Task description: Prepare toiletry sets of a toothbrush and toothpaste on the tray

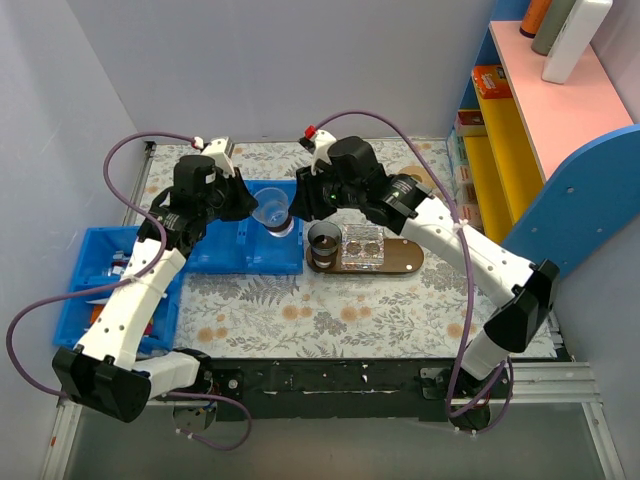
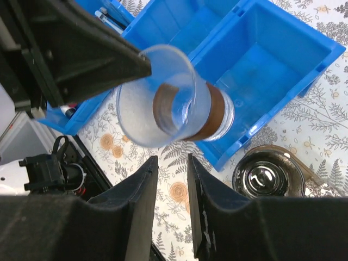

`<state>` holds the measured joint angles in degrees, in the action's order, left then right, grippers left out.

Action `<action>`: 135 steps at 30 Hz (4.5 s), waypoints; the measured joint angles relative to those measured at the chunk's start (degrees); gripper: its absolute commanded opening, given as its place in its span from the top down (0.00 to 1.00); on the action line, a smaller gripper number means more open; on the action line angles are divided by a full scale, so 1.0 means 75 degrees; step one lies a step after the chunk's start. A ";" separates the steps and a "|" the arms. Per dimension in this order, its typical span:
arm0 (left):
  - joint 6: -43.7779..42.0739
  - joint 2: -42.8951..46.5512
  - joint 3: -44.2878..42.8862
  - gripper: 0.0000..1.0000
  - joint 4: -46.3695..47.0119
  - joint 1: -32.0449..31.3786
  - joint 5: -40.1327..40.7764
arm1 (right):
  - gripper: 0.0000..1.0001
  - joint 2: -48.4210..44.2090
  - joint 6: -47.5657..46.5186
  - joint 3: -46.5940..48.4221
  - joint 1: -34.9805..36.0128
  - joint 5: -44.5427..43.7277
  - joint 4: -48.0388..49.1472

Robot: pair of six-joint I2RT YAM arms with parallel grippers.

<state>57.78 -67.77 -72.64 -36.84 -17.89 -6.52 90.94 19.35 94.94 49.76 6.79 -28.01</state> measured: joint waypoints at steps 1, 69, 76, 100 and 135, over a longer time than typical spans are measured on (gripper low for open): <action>-0.0023 0.0032 0.0044 1.00 -0.0012 -0.0023 -0.0020 | 0.64 0.0131 0.0000 0.0189 0.0026 -0.0035 -0.0093; -0.0143 0.0583 0.0522 0.09 0.0930 -0.0230 -0.0501 | 0.99 0.2034 0.0385 0.1853 0.0382 -0.1985 -0.1142; -0.0047 0.0973 0.0629 0.02 0.1148 -0.0230 -0.0332 | 0.99 0.2034 0.0385 0.1853 0.0239 -0.2031 -0.1014; 0.0143 0.1166 0.1999 0.02 0.3474 -0.0230 0.1504 | 0.99 -0.2279 -0.1032 -0.0178 -0.4135 -0.2060 -0.1434; -0.0119 0.1367 0.3223 0.02 0.4406 -0.0230 0.1676 | 0.99 -0.2987 -0.0568 -0.4674 -0.4747 -0.0711 -0.0408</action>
<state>56.88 -57.52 -48.47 -3.79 -19.62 6.04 68.53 15.09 59.88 14.15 1.45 -31.07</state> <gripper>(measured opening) 0.981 0.066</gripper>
